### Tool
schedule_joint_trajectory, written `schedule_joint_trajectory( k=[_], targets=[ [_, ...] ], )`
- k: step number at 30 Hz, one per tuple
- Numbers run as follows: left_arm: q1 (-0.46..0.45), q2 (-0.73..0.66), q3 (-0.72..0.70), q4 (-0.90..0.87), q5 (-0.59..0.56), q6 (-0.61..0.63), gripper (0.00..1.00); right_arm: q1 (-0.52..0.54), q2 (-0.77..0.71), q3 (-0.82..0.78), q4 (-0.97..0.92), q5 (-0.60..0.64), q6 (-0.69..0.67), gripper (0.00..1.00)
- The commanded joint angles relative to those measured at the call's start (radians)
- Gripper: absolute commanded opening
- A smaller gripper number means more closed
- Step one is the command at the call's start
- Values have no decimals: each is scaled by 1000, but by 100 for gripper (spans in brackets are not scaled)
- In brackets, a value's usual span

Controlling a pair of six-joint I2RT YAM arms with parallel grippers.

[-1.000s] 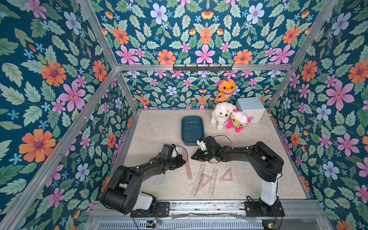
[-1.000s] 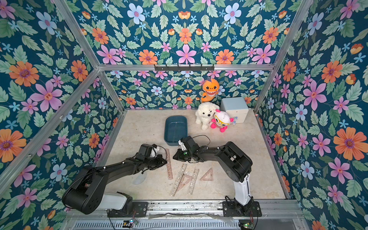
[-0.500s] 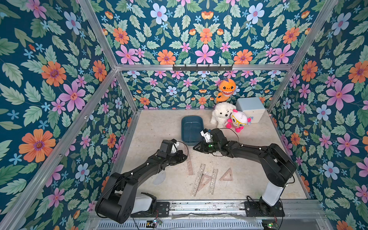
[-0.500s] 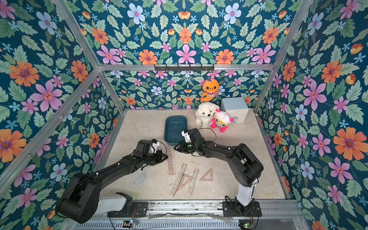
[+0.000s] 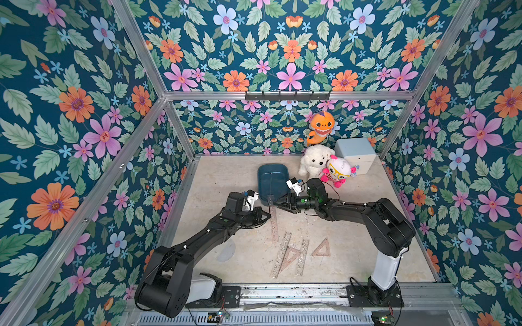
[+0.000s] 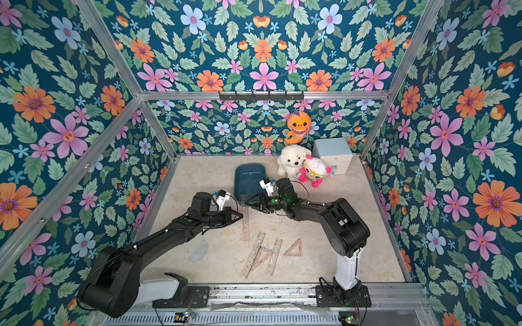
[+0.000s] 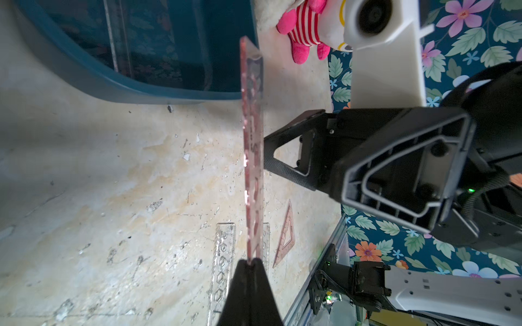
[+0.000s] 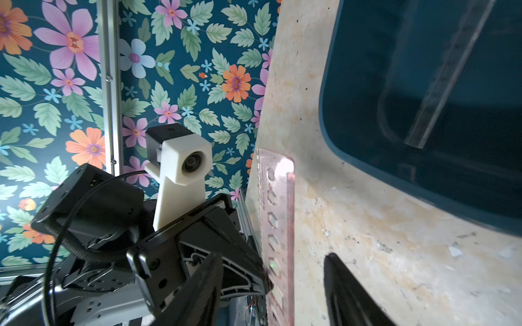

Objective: Put the scattered rulers into the storage box
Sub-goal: Pick up the ruler from the center of the board.

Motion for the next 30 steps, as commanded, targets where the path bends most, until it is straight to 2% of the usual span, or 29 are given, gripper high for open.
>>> schedule_joint_trajectory(
  k=[1, 9, 14, 23, 27, 30],
  targets=[
    [2, -2, 3, 42, 42, -8, 0, -2, 18, 11, 146, -59, 90, 59],
    [2, -4, -6, 81, 71, -22, 0, -2, 62, 54, 185, -84, 137, 53],
    [2, -4, -9, 99, 75, -30, 0, -2, 76, 61, 224, -96, 166, 40],
    [3, 5, -1, 102, 77, -28, 0, -3, 79, 60, 250, -86, 176, 0],
    [6, 23, 40, 38, 48, 19, 0, -13, 82, 84, 218, -75, 162, 0],
    [16, 28, 101, -69, -1, 90, 27, -35, 84, 136, 122, -62, 105, 0]
  ],
)
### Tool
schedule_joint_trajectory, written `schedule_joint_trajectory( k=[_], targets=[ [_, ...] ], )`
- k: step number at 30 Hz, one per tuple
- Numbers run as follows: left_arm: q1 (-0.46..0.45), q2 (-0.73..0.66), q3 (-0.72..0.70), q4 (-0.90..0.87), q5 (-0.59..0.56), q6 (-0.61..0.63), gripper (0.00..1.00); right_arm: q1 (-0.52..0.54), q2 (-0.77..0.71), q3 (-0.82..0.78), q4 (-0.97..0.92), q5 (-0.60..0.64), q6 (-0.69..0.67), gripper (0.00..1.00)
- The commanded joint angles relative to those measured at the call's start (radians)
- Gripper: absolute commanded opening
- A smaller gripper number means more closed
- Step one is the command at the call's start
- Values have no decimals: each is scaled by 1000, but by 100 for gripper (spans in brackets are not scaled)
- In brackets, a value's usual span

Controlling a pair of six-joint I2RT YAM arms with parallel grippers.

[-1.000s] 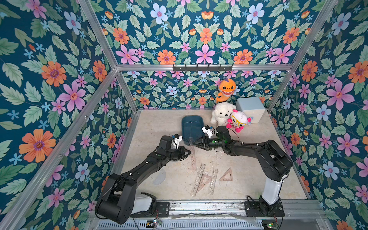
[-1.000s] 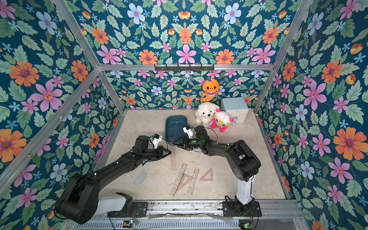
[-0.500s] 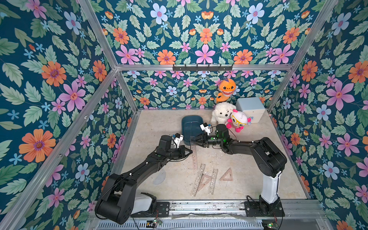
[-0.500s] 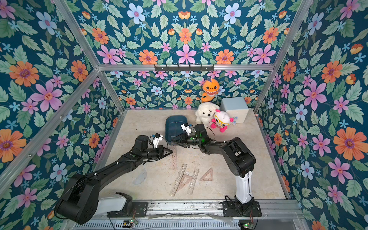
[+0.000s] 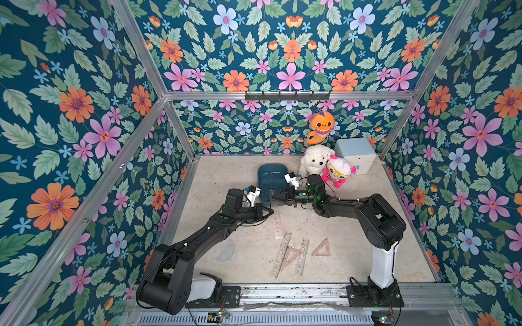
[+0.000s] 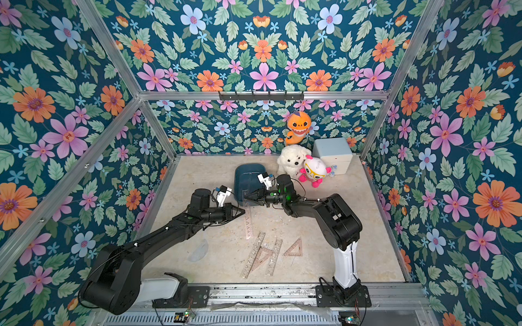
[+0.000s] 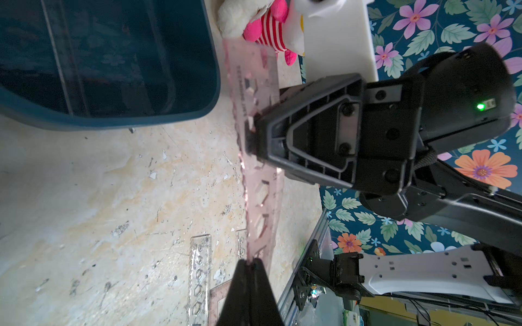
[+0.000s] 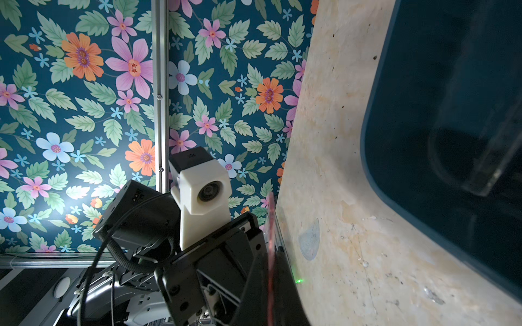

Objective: Put the scattered rulers into the storage box
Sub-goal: Pick up the ruler from the center of the board, then place the ruler in the storage box.

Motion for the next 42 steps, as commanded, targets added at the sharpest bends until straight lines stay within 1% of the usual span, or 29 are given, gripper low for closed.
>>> schedule_joint_trajectory(
  k=[1, 3, 4, 6, 8, 10, 14, 18, 22, 26, 29, 33, 36, 39, 42],
  targets=[
    [14, 1, 56, -130, -74, 99, 38, -22, 4, 60, -85, 7, -82, 0],
    [23, -1, 102, -194, -139, 145, 57, -48, 14, 127, -198, 31, -150, 0],
    [25, 0, 130, -227, -173, 170, 63, -59, 23, 174, -272, 49, -197, 0],
    [30, 12, 179, -264, -217, 211, 70, -74, 49, 269, -406, 96, -282, 0],
    [35, 34, 222, -291, -253, 245, 73, -92, 90, 372, -490, 128, -336, 0],
    [41, 55, 255, -300, -283, 267, 75, -111, 145, 471, -546, 156, -358, 0],
    [64, 83, 282, -274, -299, 268, 77, -122, 262, 671, -658, 228, -405, 0],
    [98, 90, 280, -224, -304, 264, 79, -121, 383, 858, -719, 274, -406, 0],
    [126, 100, 269, -191, -294, 252, 80, -116, 488, 1004, -759, 295, -400, 0],
    [131, 100, 262, -183, -297, 258, 81, -91, 547, 1080, -797, 325, -420, 0],
    [132, 99, 257, -182, -300, 262, 81, -74, 583, 1107, -802, 323, -413, 0],
    [133, 95, 244, -166, -304, 255, 84, -52, 608, 1109, -788, 327, -403, 0],
    [133, 102, 245, -168, -289, 240, 87, -39, 625, 1118, -792, 332, -402, 0],
    [133, 110, 250, -175, -284, 235, 88, -33, 643, 1133, -803, 332, -401, 0],
    [133, 102, 248, -185, -304, 246, 89, -30, 655, 1141, -808, 334, -403, 0]
  ],
)
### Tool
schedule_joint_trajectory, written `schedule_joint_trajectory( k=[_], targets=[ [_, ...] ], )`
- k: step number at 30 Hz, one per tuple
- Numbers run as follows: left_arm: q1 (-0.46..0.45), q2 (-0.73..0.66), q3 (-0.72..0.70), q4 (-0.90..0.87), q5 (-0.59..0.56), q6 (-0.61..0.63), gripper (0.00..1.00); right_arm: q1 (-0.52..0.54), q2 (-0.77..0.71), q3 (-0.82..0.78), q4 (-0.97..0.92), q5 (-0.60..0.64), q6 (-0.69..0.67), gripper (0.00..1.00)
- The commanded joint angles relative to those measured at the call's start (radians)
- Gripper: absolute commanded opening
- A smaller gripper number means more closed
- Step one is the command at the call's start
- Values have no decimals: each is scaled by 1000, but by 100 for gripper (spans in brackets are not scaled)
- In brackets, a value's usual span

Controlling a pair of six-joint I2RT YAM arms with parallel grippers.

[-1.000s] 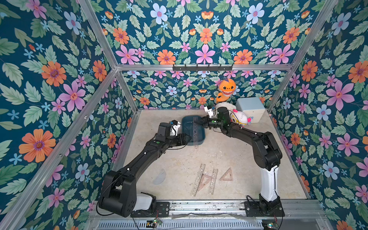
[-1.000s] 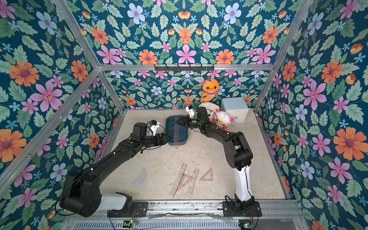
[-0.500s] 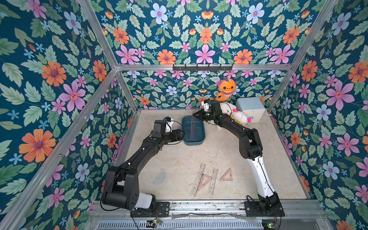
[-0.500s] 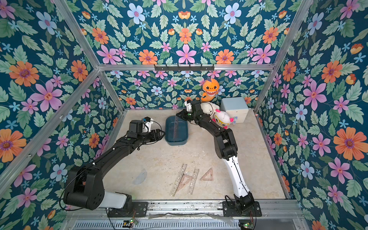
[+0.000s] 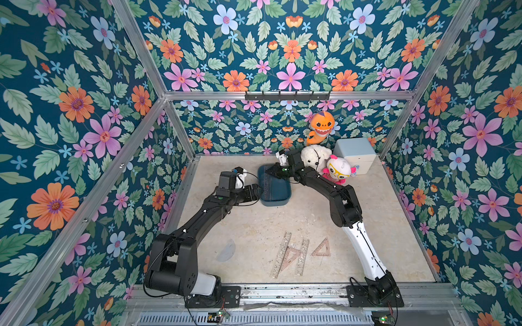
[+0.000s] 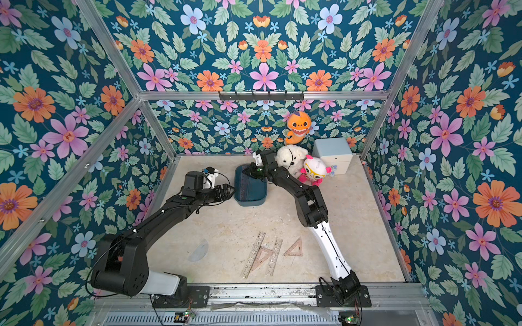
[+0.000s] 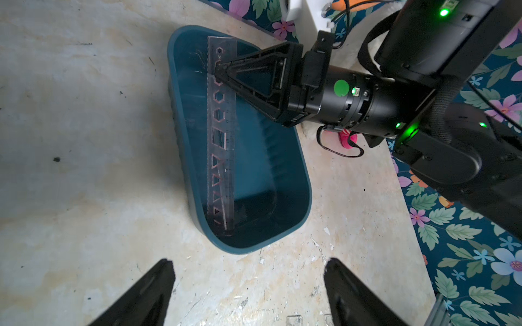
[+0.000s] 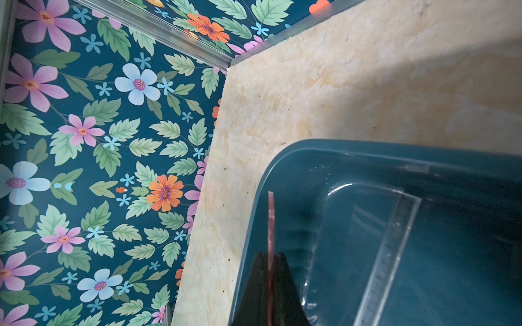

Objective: Put the scattered rulers into the storage box
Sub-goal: Place the ruler in the storage box.

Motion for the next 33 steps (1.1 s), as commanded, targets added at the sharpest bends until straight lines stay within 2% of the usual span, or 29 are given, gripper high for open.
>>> schedule_joint_trajectory(
  k=[1, 15, 23, 33],
  targets=[
    [2, -8, 6, 2, -16, 4, 89, 3, 14, 12, -11, 2, -5, 1],
    [3, -1, 13, -13, -19, 15, 89, 7, 75, 102, -71, -2, -15, 14],
    [6, 2, 18, -21, -20, 8, 90, 8, 47, 106, -109, 25, -44, 27],
    [5, -8, 12, -14, -22, 3, 90, 8, 1, 107, -146, 51, -80, 35]
  ],
)
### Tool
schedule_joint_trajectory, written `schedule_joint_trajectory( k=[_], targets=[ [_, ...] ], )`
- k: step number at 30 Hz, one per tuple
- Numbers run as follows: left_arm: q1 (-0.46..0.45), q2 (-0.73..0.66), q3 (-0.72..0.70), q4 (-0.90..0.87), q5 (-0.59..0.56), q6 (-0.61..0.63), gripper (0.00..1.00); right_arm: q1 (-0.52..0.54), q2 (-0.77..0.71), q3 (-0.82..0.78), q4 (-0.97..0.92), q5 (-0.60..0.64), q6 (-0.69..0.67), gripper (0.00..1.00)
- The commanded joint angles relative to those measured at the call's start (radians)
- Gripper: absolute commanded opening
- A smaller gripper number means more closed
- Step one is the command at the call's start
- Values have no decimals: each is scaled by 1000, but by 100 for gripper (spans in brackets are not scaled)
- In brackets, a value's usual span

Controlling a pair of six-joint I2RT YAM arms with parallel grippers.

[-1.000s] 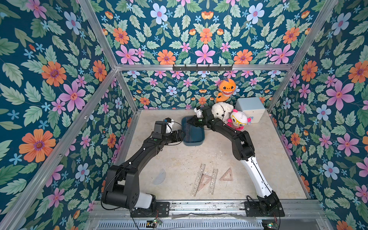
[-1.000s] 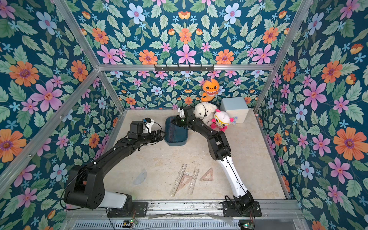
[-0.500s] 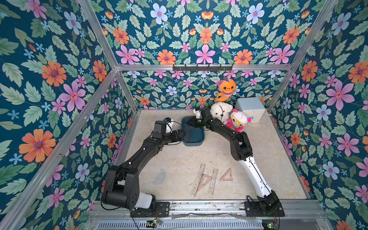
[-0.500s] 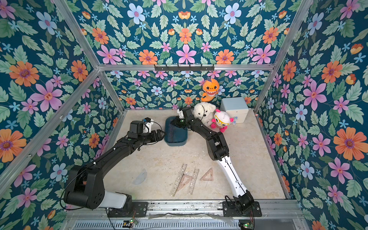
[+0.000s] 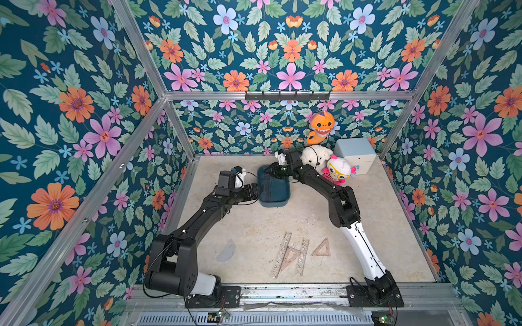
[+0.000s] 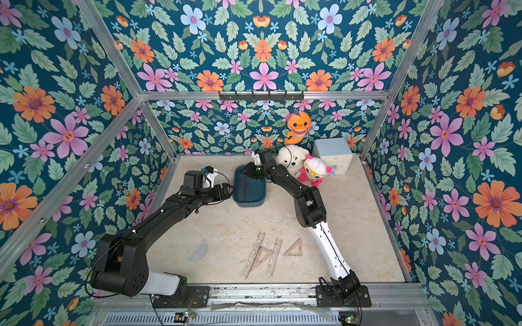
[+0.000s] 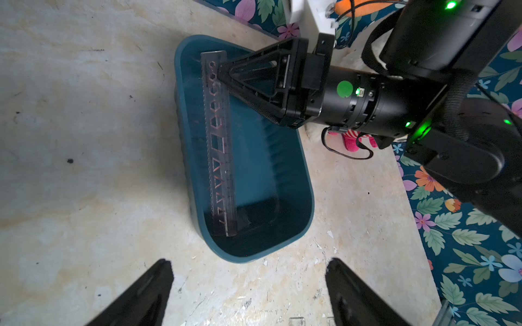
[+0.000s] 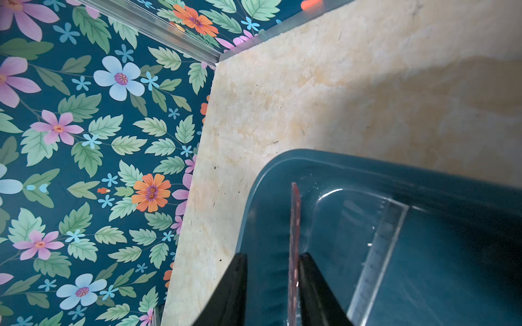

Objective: Put the scattered rulers into the storage box
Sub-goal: Place the ruler in the storage box.

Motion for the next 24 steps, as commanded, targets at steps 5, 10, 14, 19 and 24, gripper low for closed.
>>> schedule_joint_trajectory(
  k=[5, 10, 14, 19, 24],
  targets=[
    [2, 0, 1, 3, -1, -8, 89, 3, -21, 17, -26, 7, -29, 39],
    [1, -1, 1, 4, -4, -11, 89, 12, -50, 37, -67, 10, -55, 39],
    [1, 3, 0, 0, -3, -17, 87, 38, -149, -1, -117, 33, -111, 40],
    [-37, -6, -20, -22, -8, -51, 83, 81, -405, -311, -109, 131, -176, 39],
    [-144, -42, -80, -53, -69, -78, 81, 151, -717, -750, -86, 319, -202, 37]
  ],
)
